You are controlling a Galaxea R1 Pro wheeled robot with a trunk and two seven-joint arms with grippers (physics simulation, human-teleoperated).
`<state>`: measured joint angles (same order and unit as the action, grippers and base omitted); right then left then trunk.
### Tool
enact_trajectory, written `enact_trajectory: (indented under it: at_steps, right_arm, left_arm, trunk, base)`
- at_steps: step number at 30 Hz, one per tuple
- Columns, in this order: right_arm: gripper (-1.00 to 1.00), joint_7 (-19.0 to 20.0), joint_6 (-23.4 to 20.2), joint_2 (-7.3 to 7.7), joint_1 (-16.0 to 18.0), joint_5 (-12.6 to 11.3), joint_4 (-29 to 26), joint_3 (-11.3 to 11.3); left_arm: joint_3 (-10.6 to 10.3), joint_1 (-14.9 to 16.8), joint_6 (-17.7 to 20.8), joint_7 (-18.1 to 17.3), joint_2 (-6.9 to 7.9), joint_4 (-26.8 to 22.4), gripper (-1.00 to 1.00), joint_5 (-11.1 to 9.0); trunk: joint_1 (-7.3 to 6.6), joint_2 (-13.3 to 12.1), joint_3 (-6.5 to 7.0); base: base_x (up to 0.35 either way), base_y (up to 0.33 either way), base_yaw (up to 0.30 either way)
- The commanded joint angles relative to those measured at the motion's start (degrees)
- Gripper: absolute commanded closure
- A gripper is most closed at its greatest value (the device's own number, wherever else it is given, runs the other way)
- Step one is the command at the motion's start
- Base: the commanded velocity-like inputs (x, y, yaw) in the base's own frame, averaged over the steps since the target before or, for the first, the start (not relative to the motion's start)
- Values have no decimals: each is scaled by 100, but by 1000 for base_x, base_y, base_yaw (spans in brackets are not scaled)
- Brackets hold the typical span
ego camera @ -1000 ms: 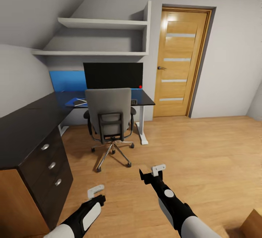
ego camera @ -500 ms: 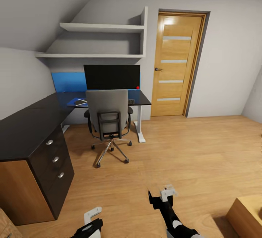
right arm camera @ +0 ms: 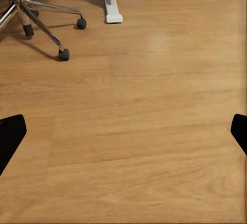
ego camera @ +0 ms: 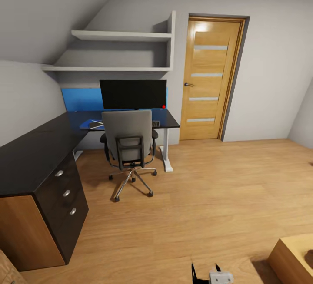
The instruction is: In the bedroom, organize the workspace by keeping the computer under the desk, ensuring the monitor is on the desk, placing the keyboard on the desk next to the monitor, placing the mouse on the desk next to the keyboard, moving the folder from the swivel chair onto the desk next to the mouse, stacking the notebook on top of the folder with the pen on top of the notebook, and positioning the swivel chair next to the desk.
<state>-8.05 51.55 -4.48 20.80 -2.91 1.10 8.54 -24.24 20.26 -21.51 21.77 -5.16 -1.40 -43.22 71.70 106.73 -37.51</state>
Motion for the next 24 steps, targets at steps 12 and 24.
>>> enact_trajectory:
  at_steps: [12, 24]
  right_arm:
    - [-100, -1067, 845, -30, -734, -2, 13, 67]
    - [-100, -1073, 487, 126, -858, 1, 10, 69]
  left_arm:
    - [-61, -894, -1136, -267, 70, -1, -100, 137]
    - [-63, -1248, -1667, -268, 168, -1, -100, 769]
  trunk:
    - [-265, -480, 211]
    - [-528, -961, 426]
  base:
    - [0, 0, 0]
    - [0, 0, 0]
